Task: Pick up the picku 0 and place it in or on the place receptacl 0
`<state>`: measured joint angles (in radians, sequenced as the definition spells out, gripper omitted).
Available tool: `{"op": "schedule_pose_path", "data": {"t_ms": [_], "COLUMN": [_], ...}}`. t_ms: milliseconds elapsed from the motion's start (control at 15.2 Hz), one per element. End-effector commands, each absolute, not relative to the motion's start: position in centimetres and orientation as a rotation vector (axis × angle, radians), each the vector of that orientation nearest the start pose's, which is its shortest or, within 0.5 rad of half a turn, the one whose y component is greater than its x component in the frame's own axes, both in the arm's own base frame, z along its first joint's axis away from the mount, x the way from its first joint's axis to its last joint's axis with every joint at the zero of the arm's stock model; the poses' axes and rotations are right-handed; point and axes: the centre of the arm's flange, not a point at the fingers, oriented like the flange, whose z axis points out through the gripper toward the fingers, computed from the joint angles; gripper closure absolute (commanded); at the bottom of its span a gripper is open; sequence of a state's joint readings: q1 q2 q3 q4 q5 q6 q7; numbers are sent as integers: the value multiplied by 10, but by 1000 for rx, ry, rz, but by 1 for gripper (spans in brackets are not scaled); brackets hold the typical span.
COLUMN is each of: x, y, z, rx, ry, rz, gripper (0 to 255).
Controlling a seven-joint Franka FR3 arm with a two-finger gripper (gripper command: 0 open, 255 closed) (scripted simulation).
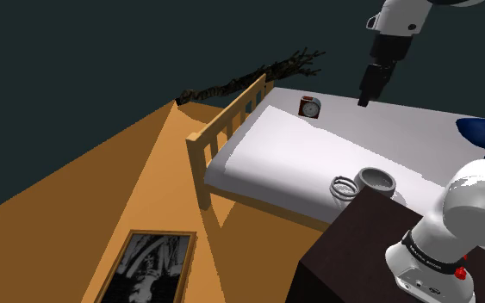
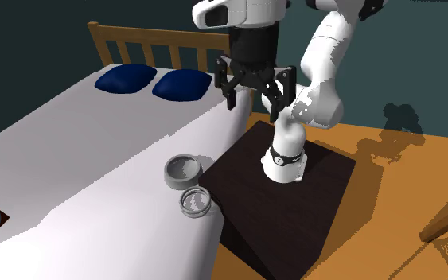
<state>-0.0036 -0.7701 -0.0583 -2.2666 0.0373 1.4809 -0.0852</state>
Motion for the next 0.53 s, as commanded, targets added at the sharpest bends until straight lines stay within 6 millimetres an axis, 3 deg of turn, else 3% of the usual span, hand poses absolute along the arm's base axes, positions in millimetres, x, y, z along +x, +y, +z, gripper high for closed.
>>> {"op": "schedule_pose_path", "data": {"t_ms": [0,462], "x": [302,306], "y": [-21,-42], "z": [619,530], "rx": [-3062,-3081], "ry": [-66,-75], "rz": [17,24], "gripper": [0,0]}}
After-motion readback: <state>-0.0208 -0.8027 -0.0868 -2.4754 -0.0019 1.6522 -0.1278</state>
